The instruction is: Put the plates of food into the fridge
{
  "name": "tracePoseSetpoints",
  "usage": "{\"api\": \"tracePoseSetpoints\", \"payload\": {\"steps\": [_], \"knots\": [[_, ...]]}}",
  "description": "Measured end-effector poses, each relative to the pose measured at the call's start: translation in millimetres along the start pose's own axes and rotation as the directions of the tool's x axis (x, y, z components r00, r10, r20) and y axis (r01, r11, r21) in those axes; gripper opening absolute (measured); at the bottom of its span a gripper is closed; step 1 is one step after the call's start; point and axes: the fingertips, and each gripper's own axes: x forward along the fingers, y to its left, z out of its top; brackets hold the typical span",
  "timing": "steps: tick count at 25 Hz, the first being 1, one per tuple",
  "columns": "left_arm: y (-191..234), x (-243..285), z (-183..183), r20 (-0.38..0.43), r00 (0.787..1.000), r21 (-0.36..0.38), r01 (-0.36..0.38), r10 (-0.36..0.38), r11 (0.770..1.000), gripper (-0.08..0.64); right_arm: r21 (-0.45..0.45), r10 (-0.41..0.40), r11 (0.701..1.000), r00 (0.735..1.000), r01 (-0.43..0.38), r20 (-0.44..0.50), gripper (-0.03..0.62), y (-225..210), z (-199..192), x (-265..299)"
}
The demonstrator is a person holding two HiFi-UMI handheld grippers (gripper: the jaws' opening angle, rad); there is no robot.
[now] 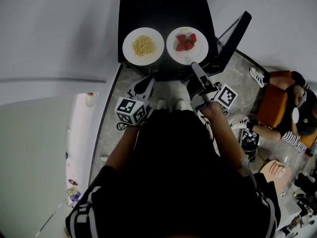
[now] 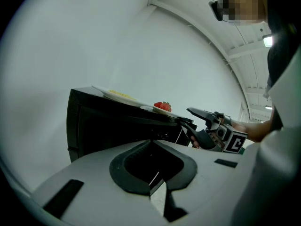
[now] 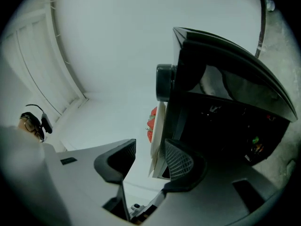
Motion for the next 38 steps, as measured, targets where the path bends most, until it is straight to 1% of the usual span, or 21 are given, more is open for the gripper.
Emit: {"api": "tracePoseSetpoints", "payload": {"steps": [4,8,12,17,19,23,24,26,28,32,38], "knots": [[4,2,0,-0.002,1.0,-0.001,-0.009,0.009,1.0,0.023,0.029,-0.006,1.0,1.0,0.005,0.021,0.184,-4,5,4],[5,4,-3,-0.009,1.0,-0.005,-0.014,0.014,1.0,0.023,0.087,-0.018,0.996,0.999,0.013,0.05,0.184,-10,9,5],[8,6,-3,-0.011,1.0,-0.018,-0.023,0.023,1.0,0.023,0.135,-0.015,0.991,0.999,0.009,0.041,0.184,-14,7,11],[11,4,-1,-0.008,1.0,-0.017,-0.031,0.031,0.999,0.023,0.182,-0.037,0.983,0.998,0.026,0.058,0.183,-18,7,14],[12,3,-2,-0.01,0.999,-0.018,-0.033,0.033,0.999,0.023,0.184,-0.043,0.983,0.997,0.031,0.059,0.171,-18,7,12],[13,1,-5,-0.016,0.999,-0.022,-0.033,0.033,0.999,0.023,0.228,-0.031,0.974,0.996,0.012,0.084,0.104,-17,8,10],[14,2,-5,-0.017,0.999,-0.021,-0.034,0.033,0.999,0.023,0.227,-0.027,0.974,0.996,0.007,0.085,0.089,-17,9,10],[15,5,-7,-0.02,0.999,-0.022,-0.036,0.035,0.999,0.023,0.202,-0.032,0.979,0.997,0.016,0.077,0.077,-19,11,12],[16,7,-9,-0.024,0.999,-0.024,-0.036,0.036,0.999,0.023,0.196,-0.036,0.98,0.997,0.022,0.072,0.074,-20,12,13],[13,5,-10,-0.026,0.999,-0.024,-0.035,0.034,0.999,0.023,0.213,-0.037,0.977,0.996,0.02,0.076,0.066,-18,10,11],[13,2,-11,-0.031,0.999,-0.03,-0.043,0.042,0.999,0.023,0.201,-0.043,0.979,0.998,0.031,0.056,0.066,-18,5,8]]}}
